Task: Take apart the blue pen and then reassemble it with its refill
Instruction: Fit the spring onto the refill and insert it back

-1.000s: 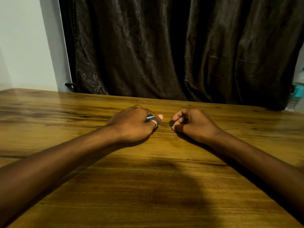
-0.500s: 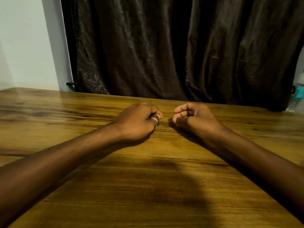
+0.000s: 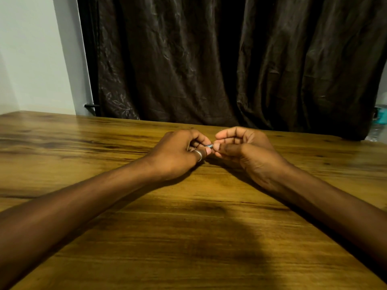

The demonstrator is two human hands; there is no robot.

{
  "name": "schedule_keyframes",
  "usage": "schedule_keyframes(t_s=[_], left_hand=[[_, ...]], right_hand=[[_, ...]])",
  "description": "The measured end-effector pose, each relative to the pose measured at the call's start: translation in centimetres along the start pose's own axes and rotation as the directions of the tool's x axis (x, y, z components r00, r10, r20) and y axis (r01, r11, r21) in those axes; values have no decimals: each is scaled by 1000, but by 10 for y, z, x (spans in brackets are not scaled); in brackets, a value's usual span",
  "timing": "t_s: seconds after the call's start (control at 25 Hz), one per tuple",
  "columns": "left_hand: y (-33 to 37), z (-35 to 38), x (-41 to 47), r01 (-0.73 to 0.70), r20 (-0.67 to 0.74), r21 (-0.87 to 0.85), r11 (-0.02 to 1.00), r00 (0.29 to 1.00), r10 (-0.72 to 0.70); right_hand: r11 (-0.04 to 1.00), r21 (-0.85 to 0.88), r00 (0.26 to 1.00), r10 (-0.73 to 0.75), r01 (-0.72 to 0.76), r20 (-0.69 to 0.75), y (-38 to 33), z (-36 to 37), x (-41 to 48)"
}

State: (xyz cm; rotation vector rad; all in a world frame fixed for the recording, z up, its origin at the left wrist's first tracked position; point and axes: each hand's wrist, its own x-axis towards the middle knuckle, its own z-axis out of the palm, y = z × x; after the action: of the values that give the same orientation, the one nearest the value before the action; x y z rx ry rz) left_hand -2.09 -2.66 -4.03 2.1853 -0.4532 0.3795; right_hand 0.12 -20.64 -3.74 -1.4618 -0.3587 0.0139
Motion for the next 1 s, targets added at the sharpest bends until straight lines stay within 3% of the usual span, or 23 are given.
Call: schedule_keyframes(t_s=[0.6, 1.0], left_hand=[[4, -1, -5, -35, 12, 38, 999, 999, 34], [4, -3, -5, -46, -1, -44, 998, 999, 46]], right_hand=[[998, -58, 999, 23, -21, 41, -1, -2, -2], [997, -75, 998, 36, -33, 45, -2, -8, -1]])
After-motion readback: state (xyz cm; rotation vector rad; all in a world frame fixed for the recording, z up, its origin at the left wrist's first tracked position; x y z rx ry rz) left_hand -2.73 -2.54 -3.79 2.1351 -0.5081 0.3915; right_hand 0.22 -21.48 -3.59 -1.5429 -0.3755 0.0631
